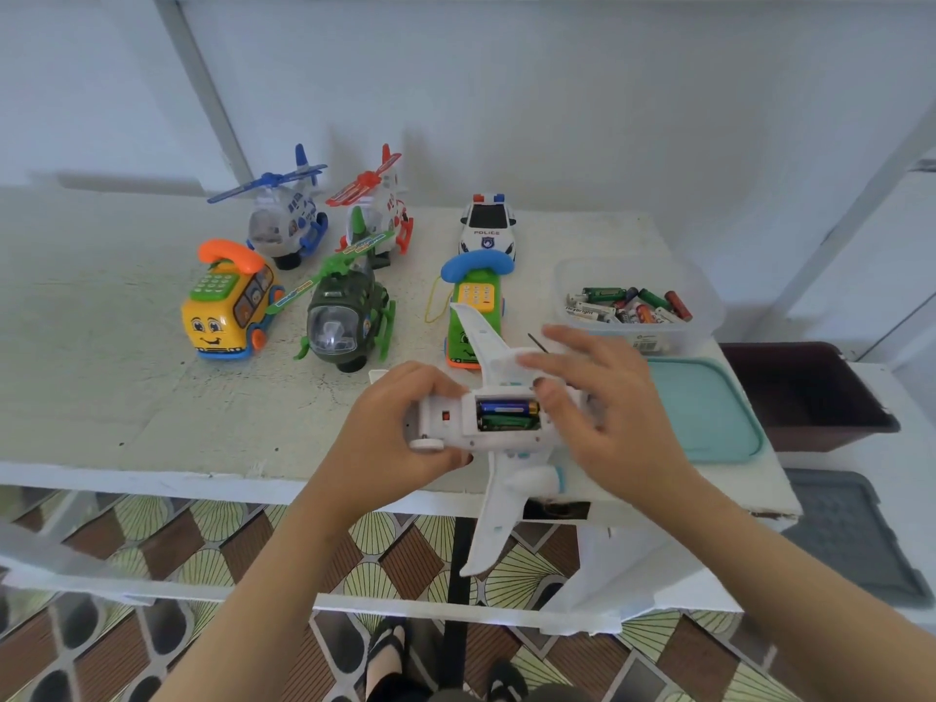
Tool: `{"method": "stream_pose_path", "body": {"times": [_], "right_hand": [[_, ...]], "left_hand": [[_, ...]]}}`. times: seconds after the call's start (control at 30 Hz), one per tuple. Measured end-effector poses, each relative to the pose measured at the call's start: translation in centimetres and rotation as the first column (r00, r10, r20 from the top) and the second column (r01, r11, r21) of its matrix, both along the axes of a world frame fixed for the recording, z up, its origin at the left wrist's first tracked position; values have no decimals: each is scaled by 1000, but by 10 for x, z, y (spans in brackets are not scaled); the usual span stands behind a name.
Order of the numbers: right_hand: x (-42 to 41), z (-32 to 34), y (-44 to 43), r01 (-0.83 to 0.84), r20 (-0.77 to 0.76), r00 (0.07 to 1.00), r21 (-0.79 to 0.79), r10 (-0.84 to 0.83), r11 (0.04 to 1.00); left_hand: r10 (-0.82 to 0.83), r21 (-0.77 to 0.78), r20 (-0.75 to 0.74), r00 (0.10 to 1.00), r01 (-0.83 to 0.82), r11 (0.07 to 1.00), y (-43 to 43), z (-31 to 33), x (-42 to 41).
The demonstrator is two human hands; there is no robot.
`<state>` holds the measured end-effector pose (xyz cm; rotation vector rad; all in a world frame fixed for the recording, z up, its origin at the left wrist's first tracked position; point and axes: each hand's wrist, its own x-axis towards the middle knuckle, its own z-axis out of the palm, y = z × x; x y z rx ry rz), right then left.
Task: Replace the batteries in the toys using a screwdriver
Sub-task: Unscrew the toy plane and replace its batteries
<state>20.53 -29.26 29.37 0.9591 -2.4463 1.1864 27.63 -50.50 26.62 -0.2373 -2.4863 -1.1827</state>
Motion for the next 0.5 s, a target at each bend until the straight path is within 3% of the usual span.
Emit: {"method": "stream_pose_path", "body": {"times": [0.1, 0.23, 0.37, 0.5], "right_hand": [[-20, 8, 8, 98, 42, 995, -75, -95, 992], [-44, 7, 18, 179, 142, 971, 88, -190, 980], [-55, -2, 16, 57, 154, 981, 362, -121, 930], [-55, -5, -3, -81, 234, 972, 406, -18, 910]], "left_hand": [[6, 33, 16, 1000, -6, 999, -8, 4, 12], [35, 55, 56, 998, -38, 998, -21, 7, 27], [54, 100, 111, 992, -65, 993, -32, 12, 36], [75, 113, 162, 984, -94, 989, -38, 18, 45]]}}
